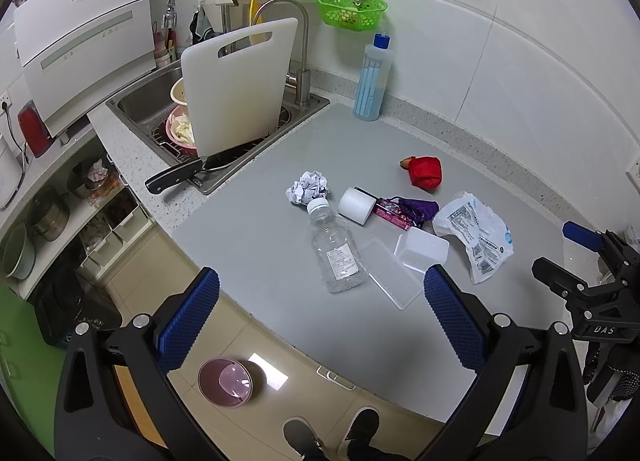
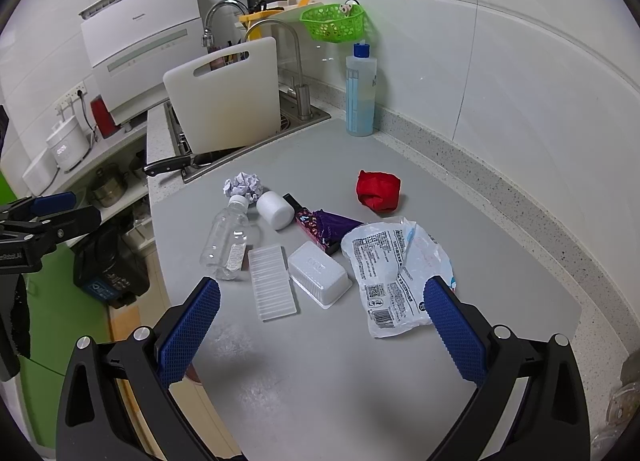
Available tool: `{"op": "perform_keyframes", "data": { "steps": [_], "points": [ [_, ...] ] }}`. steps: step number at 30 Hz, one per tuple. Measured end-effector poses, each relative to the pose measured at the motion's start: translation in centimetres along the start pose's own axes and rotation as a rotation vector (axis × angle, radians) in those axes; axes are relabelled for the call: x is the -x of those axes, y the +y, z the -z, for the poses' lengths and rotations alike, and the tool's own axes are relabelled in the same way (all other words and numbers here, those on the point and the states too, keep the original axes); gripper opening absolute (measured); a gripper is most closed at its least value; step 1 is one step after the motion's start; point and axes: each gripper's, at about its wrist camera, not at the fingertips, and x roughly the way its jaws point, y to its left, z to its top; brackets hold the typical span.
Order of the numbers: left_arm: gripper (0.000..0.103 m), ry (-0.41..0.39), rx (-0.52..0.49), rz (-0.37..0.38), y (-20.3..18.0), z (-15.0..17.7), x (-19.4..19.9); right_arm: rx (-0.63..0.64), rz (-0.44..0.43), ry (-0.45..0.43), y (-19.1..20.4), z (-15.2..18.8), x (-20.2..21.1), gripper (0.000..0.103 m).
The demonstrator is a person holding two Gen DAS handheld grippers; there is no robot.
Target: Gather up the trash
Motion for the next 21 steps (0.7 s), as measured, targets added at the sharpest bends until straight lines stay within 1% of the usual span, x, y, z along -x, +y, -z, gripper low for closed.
{"op": "perform_keyframes", "data": {
  "steps": [14,18,19,21],
  "points": [
    [0.100,0.005,0.010,0.008,0.2,-0.3,-0.1,0.001,-0.001,0.006,-0.1,0.3,-0.4,0.098],
    [0.100,-0.005,0.012,0.016,0.2,-0.4,-0.9,-0.003,-0.004,0.014,-0.4,0.4,-0.8,0.098],
    [0.100,-0.001,0.018,0.026,0.3,-0.5,-1.3,-0.003,-0.004,0.018,-0.4,0.5,-0.9,0.098],
    [0.100,0.010,0.025,0.019,0.2,-0.8,-2.3,-0.001,-0.005,0.026,-0.6,0.6,-1.2,0.098]
  ]
}}
